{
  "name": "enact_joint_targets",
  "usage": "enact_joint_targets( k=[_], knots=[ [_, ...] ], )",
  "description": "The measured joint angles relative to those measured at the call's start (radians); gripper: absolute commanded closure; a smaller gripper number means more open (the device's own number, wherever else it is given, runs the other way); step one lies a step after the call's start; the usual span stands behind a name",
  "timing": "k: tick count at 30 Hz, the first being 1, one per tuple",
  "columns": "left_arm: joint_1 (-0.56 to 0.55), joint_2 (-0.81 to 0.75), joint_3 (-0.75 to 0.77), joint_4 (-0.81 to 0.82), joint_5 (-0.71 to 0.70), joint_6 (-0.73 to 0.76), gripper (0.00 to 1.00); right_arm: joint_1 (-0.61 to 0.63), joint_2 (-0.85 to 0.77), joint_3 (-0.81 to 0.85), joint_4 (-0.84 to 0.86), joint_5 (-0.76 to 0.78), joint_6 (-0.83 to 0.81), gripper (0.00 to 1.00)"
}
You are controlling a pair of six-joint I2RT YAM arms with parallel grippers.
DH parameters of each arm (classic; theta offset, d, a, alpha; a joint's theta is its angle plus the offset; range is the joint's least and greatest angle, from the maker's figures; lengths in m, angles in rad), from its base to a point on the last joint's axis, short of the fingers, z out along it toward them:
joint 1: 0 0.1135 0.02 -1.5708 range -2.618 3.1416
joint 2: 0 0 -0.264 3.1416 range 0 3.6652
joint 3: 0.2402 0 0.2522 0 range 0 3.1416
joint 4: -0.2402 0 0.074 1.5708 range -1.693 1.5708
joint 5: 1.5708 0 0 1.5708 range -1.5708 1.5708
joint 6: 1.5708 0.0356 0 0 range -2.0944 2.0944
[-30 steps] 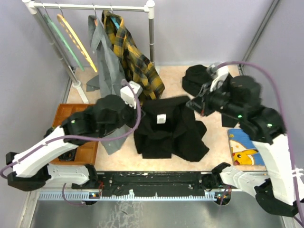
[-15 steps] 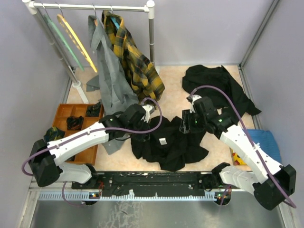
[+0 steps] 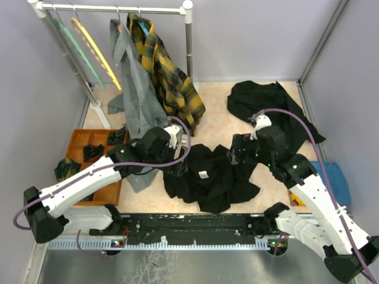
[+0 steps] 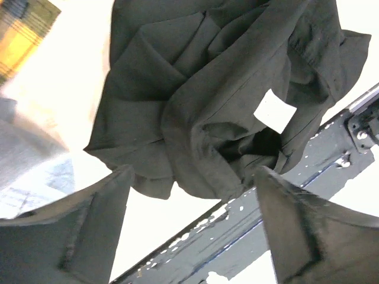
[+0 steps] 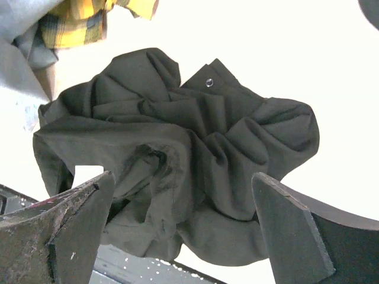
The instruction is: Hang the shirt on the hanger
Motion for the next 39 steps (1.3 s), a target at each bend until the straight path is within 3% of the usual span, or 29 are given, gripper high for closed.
enact_joint_targets(
  k=[9,24,34,39],
  knots=[
    [0.003,-0.105,0.0,-0.08,-0.045,-0.004,0.01,0.0,0.045,0.035,-0.053,0.057,0.129,0.01],
    [0.053,-0.216,-0.001,-0.197,-0.151,-0.066,0.01,0.0,0.05,0.111,-0.013,-0.063,0.052,0.01],
    [0.206,-0.351,0.002,-0.184,-0.163,-0.087,0.02,0.006,0.14,0.433,-0.002,-0.127,0.022,0.01],
    [0.296,-0.365,0.011,-0.183,-0.17,-0.084,0.01,0.165,0.263,0.618,-0.008,-0.07,0.005,0.01]
  ],
)
